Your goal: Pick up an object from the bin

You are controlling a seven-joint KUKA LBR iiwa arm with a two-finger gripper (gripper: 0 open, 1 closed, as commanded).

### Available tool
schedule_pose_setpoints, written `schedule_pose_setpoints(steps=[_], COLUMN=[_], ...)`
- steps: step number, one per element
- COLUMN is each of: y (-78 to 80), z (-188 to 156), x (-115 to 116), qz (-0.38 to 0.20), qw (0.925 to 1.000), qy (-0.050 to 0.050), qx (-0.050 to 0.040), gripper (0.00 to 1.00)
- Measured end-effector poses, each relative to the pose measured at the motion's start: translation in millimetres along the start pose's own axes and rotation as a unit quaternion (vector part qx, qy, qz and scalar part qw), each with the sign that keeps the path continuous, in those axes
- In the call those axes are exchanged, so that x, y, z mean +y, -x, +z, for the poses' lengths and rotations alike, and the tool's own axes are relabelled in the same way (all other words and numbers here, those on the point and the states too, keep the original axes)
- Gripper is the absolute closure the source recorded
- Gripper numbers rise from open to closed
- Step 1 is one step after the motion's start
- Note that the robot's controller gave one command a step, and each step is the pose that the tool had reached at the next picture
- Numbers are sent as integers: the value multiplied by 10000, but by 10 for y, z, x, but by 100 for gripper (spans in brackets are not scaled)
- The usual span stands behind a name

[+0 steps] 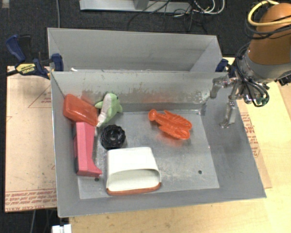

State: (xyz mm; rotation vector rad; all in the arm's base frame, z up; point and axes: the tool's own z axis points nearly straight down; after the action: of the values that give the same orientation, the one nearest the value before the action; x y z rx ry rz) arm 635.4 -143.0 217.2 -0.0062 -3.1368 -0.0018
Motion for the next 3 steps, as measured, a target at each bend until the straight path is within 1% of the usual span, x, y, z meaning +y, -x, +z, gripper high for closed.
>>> schedule_pose_setpoints(steps=[1,2,3], y=[13,-165,-181], z=[-56,680,1192], x=[10,772,623], qz=[-18,839,551], qw=[10000,9965,9985], qy=[-6,16,-3], qx=[-38,11,-30], gripper=[0,0,0])
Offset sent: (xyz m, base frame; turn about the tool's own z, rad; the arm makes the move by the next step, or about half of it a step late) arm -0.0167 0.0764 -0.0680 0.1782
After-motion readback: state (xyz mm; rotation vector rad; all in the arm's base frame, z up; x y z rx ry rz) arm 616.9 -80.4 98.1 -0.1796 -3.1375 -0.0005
